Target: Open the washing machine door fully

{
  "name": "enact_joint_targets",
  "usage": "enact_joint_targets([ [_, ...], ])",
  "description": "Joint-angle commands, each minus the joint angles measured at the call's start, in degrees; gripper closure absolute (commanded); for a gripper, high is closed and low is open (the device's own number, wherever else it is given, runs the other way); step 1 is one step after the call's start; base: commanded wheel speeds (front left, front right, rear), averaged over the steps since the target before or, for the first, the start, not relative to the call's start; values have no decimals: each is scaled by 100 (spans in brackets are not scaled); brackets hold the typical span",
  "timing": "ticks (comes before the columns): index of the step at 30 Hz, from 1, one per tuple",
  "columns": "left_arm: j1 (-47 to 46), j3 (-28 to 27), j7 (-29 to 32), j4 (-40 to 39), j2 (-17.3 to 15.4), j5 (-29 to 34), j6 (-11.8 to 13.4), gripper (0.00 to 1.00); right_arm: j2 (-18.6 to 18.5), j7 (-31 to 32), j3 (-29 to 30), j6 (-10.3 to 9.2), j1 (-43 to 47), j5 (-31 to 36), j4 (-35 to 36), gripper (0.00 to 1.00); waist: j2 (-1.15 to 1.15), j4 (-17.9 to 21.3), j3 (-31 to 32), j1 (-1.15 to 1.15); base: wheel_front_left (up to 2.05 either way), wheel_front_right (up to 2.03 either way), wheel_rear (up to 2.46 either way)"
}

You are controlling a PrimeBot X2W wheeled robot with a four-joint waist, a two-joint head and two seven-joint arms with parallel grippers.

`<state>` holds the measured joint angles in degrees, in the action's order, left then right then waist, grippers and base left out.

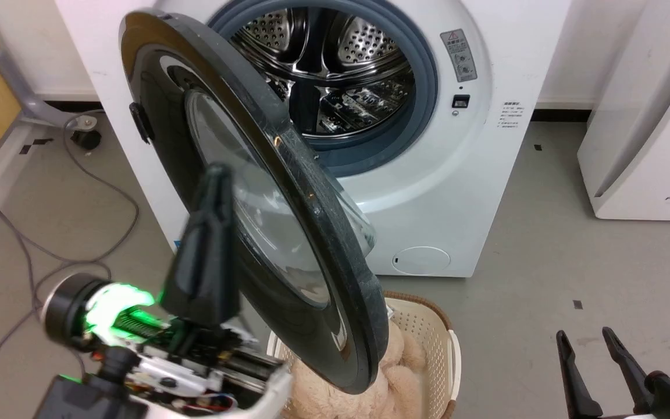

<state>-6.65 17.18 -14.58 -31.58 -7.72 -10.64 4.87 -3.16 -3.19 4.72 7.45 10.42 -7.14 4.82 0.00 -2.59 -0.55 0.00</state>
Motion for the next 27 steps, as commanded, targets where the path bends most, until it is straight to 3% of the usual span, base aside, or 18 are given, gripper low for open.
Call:
enact_joint_targets([
  [1, -167, 174, 32, -101, 63, -24, -94, 100, 28, -11, 6, 3, 14, -16, -8, 0, 0, -8, -27, 0, 0, 0, 0],
  [5, -374, 609, 83, -153, 180, -125, -278, 100, 28, -9, 2, 3, -11, -23, -25, 0, 0, -1, -50, 0, 0, 0, 0],
  [12, -552, 1819, 501, 292, 360, -405, -656, 100, 28, -18, 10, 3, -26, -60, -62, 0, 0, 67, -61, 0, 0, 0, 0],
  [13, -445, 2240, 811, 543, 389, -505, -693, 100, 28, -20, 9, 3, -26, -84, -86, 0, 0, 114, -68, 0, 0, 0, 0],
  [16, -258, 2584, 1215, 853, 395, -598, -684, 100, 28, -31, 10, 3, -24, -94, -110, 0, 0, 152, -79, 0, 0, 0, 0],
  [19, 37, 2871, 1974, 1838, 261, -680, -544, 100, 28, -56, -56, 3, -65, -133, -173, 0, 0, 222, -112, 0, 0, 0, 0],
  [27, -303, 2528, 1733, 2972, 370, -768, -240, 100, 28, -70, -73, 3, -120, -140, -217, 0, 0, 224, -145, 0, 0, 0, 0],
])
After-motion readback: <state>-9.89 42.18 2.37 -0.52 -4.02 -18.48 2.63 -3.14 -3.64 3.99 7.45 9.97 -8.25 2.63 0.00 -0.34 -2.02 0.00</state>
